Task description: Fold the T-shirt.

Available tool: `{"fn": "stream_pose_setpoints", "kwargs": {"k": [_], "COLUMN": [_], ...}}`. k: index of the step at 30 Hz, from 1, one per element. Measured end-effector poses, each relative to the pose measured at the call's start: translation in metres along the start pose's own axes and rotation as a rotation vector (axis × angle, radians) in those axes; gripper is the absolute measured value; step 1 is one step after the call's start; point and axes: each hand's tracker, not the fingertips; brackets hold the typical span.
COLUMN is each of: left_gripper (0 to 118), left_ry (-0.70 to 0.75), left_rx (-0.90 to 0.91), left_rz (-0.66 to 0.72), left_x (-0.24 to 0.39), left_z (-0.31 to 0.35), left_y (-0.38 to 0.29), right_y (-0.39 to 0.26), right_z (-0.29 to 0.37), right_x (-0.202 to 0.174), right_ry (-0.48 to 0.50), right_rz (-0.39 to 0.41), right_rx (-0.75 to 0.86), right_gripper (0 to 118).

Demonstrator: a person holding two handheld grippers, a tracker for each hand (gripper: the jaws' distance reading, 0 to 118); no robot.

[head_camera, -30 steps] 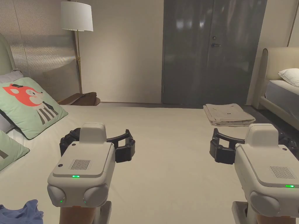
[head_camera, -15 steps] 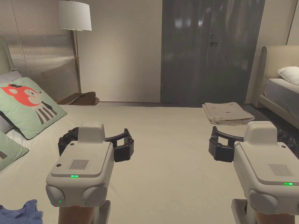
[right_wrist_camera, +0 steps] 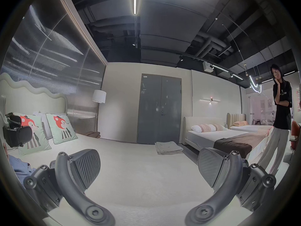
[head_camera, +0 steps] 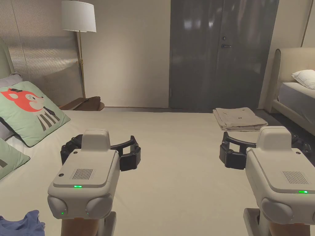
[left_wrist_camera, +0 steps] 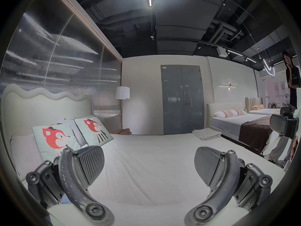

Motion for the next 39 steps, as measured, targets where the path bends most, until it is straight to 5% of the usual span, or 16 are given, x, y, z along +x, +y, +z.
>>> {"fn": "stream_pose_setpoints", "kwargs": {"k": [18,21,23,24,25,26,39], "left_gripper": [111,98,41,12,1,1,0], "left_ry": [-0.007,-0.016,-0.002,0.026,0.039,0.041,0.065], "left_rx": [-0.011,-0.005,0.017,0.021,0.023,0.029,0.043], "left_rz": [0.009,0.017,0.014,0.008,0.01,0.026,0.006], "left_x": [0.001,0.001,0.003,0.004,0.004,0.003,-0.021], "left_z": [0.001,0.002,0.005,0.004,0.003,0.004,0.021], "left_y": [-0.001,-0.002,-0.002,-0.002,-0.002,-0.001,0.01], "right_y": [-0.002,-0.001,0.0,0.001,0.001,0.003,0.002], "right_z": [-0.002,0.0,0.002,0.005,0.007,0.006,-0.005], "right_x": [0.0,-0.001,-0.002,-0.003,-0.004,-0.005,-0.016], "right_ry": [0.006,0.015,0.028,0.031,0.022,0.008,0.058], "right_rz": [0.014,0.024,0.036,0.044,0.057,0.07,-0.002], "right_rx": [0.004,0.007,0.02,0.038,0.042,0.032,0.007], "right_gripper": [117,116,100,76,30,3,0]}}
